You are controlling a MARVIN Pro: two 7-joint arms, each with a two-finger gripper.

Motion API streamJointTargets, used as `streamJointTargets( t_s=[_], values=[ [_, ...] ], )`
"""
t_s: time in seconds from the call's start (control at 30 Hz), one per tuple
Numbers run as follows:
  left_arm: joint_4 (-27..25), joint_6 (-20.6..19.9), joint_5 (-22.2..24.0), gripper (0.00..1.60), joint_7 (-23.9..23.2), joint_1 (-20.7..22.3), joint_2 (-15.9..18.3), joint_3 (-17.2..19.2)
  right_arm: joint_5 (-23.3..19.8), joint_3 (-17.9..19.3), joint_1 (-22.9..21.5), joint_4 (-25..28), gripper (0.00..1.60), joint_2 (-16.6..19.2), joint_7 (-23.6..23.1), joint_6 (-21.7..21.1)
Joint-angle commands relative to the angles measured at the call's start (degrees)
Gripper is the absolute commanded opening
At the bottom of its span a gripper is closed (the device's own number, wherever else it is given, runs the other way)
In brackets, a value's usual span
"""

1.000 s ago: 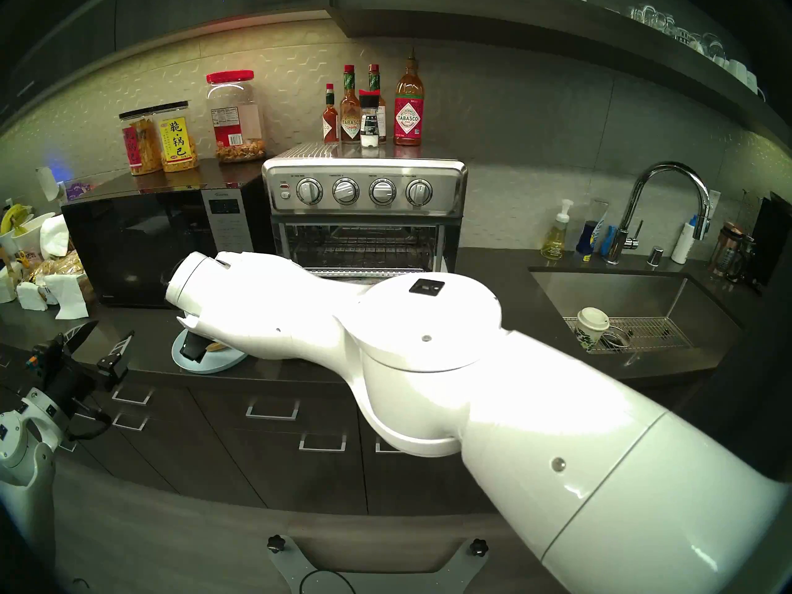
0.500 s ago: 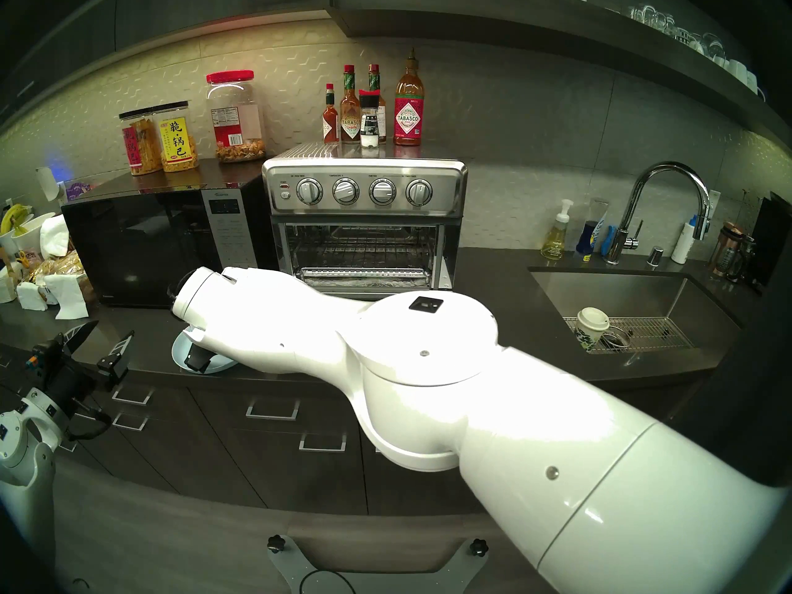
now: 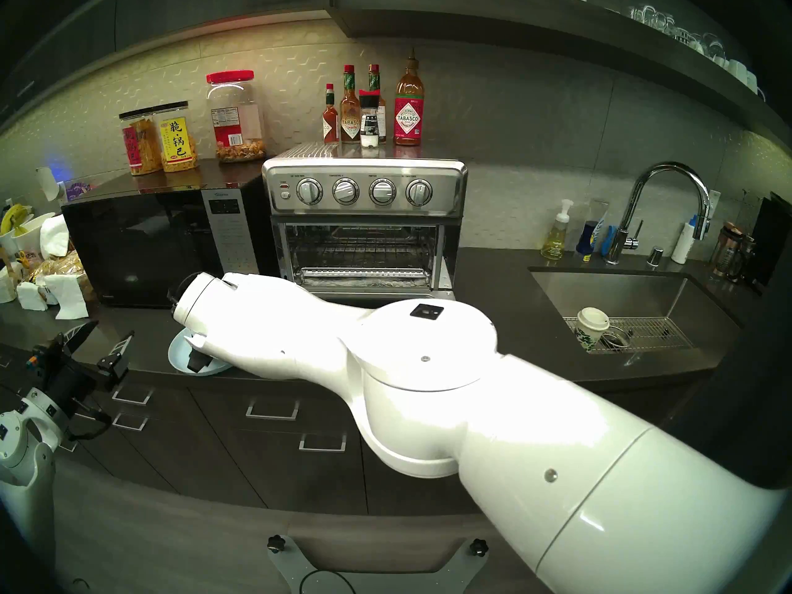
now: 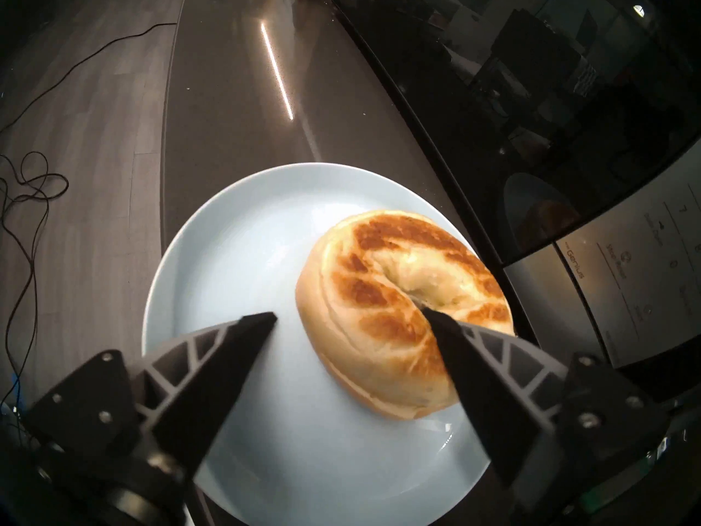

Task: Open the oven and place the bagel inside on the rack

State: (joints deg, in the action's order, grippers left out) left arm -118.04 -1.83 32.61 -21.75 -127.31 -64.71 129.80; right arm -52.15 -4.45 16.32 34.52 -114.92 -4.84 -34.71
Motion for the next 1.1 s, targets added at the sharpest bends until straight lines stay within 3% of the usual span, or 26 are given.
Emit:
streamJointTargets(
  t_s=[0.0,0.23,0.4,1.07],
  values=[
    [-0.89,0.19,-0.05,1.60,-0.02,0.11,0.15,0.39,0.18,0.11,0.86,0.47,0.62,-0.08,-0.08,-0.06],
    [-0.90,0.19,-0.05,1.60,-0.02,0.11,0.15,0.40,0.93,0.63,0.79,0.88,0.59,-0.08,-0.01,-0.37],
    [-0.91,0.18,-0.05,1.60,-0.02,0.10,0.14,0.41,1.45,1.14,0.33,1.45,0.45,-0.08,-0.20,-0.81],
    [-1.02,0.16,-0.08,1.60,-0.01,0.04,0.11,0.46,3.00,3.58,-2.30,2.27,0.50,-0.08,-2.37,-3.61]
  ],
)
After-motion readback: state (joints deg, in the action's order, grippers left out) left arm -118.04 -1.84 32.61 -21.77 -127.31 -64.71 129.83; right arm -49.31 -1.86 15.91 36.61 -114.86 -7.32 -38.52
